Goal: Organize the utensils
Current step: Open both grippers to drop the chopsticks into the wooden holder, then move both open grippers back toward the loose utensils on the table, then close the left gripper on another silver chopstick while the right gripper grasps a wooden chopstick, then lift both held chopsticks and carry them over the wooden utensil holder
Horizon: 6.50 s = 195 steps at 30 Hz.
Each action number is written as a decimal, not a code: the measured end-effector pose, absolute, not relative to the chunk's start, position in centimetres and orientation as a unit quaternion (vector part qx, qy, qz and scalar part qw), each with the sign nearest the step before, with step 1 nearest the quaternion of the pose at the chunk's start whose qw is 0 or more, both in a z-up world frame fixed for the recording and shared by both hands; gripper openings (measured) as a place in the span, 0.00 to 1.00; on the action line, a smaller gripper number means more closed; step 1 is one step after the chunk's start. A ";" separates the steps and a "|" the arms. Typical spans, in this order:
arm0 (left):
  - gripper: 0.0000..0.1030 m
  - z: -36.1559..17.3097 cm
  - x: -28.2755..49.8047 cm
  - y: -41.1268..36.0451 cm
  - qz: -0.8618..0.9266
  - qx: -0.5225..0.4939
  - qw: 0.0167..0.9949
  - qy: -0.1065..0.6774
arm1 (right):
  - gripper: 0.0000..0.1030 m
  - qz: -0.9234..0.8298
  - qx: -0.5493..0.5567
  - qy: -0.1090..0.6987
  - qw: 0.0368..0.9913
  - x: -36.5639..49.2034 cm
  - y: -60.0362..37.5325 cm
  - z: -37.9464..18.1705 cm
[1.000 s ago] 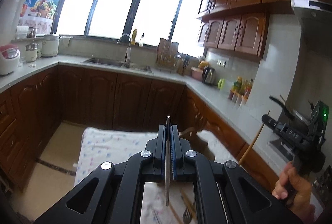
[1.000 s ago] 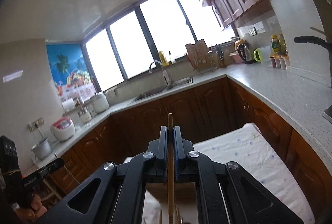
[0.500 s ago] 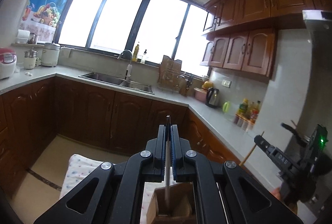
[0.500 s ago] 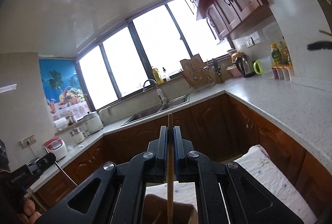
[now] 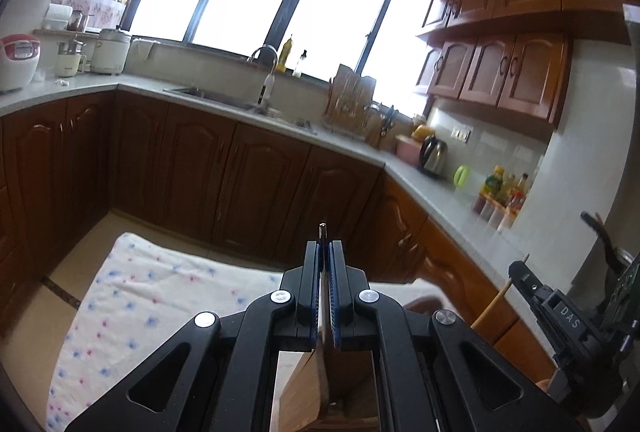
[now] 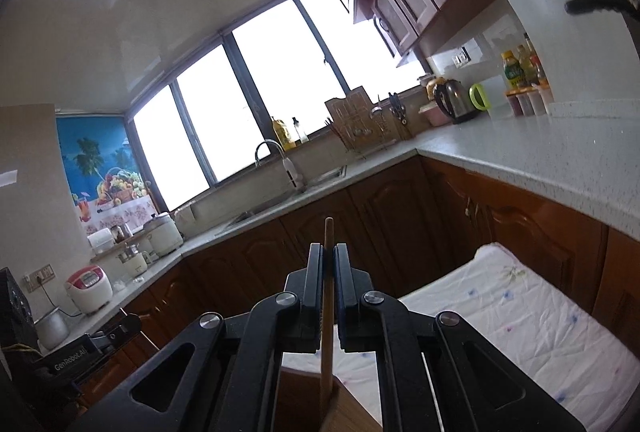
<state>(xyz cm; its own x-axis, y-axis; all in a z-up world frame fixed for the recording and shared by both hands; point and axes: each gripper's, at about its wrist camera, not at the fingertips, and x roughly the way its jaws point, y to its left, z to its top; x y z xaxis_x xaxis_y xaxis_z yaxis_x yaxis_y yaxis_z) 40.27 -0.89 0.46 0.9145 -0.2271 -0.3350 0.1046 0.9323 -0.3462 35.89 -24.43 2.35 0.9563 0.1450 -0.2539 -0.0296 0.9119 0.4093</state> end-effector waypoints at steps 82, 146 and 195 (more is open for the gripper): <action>0.92 2.5 18.6 5.8 -0.046 -0.088 0.922 0.376 | 0.95 0.094 0.142 0.322 0.931 18.1 -24.1 -1.2; 0.02 0.3 27.3 3.2 -0.119 -0.074 0.893 0.428 | 0.04 0.107 0.101 0.418 0.896 25.5 -22.1 -4.3; 0.02 11.8 13.8 9.1 -0.133 -0.128 0.952 0.244 | 0.03 0.125 0.123 0.262 0.949 18.2 -22.5 7.0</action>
